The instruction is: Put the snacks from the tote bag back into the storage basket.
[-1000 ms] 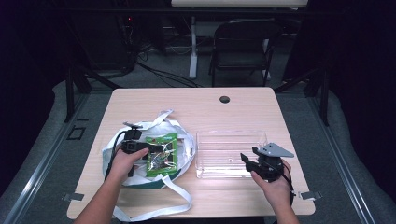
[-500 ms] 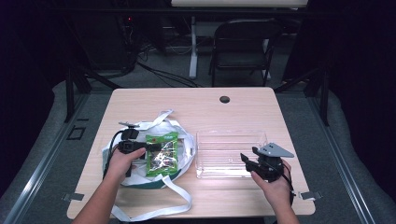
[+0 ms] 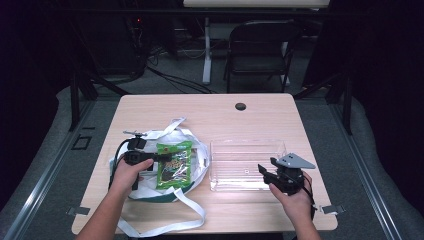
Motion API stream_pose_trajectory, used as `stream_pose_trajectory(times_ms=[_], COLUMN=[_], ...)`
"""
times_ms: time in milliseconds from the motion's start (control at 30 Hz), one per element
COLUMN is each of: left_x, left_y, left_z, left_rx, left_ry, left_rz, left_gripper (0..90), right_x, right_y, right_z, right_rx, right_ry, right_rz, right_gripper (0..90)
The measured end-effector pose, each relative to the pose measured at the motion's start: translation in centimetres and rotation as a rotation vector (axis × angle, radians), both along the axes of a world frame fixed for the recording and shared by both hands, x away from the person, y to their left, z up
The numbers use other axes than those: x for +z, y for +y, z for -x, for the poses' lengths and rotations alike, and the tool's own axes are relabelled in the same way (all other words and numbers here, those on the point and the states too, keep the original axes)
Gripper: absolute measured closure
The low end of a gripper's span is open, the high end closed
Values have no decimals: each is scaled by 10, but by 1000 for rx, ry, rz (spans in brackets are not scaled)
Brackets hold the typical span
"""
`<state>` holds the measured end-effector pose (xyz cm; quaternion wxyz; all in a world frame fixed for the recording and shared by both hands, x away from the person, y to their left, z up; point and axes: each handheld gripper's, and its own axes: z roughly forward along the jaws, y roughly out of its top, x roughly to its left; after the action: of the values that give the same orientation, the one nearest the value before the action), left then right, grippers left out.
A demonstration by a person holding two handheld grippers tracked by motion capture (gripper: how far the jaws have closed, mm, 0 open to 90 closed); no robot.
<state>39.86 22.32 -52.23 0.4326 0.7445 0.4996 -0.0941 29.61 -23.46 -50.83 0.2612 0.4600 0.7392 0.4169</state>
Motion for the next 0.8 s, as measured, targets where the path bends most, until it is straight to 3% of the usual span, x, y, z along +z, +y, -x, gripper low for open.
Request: stream_pose_trajectory(times_ms=[800], left_x=[8], left_y=[7], left_z=[10], left_rx=[-106], left_ry=[-60], left_rz=[31], left_gripper=[659], right_x=[-1], right_y=[0], right_z=[0], right_rx=[-3], right_ry=[1], right_rz=[0], right_gripper=[472])
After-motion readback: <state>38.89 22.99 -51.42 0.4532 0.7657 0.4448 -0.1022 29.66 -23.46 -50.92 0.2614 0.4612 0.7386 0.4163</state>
